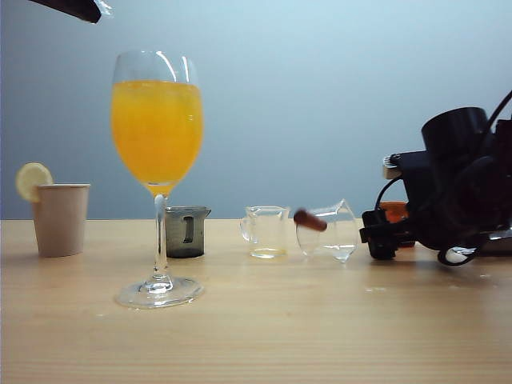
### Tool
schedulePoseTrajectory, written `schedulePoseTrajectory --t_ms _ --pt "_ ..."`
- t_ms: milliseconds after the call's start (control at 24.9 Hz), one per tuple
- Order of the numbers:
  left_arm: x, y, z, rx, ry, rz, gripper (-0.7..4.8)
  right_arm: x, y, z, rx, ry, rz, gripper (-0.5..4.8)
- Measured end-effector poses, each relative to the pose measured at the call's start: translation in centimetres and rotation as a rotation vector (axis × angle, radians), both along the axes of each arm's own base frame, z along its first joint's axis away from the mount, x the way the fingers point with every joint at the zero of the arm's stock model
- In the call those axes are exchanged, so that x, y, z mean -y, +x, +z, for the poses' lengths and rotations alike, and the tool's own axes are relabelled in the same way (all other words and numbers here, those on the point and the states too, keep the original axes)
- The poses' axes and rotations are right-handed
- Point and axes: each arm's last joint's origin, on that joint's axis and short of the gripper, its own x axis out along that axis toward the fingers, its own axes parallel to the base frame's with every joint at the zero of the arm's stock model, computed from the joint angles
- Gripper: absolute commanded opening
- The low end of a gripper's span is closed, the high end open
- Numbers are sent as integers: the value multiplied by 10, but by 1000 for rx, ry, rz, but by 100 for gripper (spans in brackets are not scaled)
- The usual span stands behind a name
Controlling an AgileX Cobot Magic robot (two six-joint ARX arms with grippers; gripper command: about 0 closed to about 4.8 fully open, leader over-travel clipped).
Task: Pick up the fourth measuring cup from the left, pour the grenadine inside into the goblet, and finally put the measuring cup back in its original place.
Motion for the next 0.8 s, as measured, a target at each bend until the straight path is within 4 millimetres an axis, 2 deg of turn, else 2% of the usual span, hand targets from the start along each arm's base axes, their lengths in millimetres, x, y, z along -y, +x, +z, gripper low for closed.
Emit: schedulePoseTrajectory --t_ms 201,281,522,643,804 --pt "0 0 0 0 0 0 -5 1 1 10 11 9 44 479" --pt "0 0 0 0 0 0 -5 9 4 20 48 19 104 479" --pt "0 0 0 0 0 1 -5 43 10 17 18 25 127 479" --pt "0 0 0 0 0 0 -5 53 19 21 16 27 165 479" --pt "0 1 0 -3 2 0 -5 51 32 29 26 30 218 479"
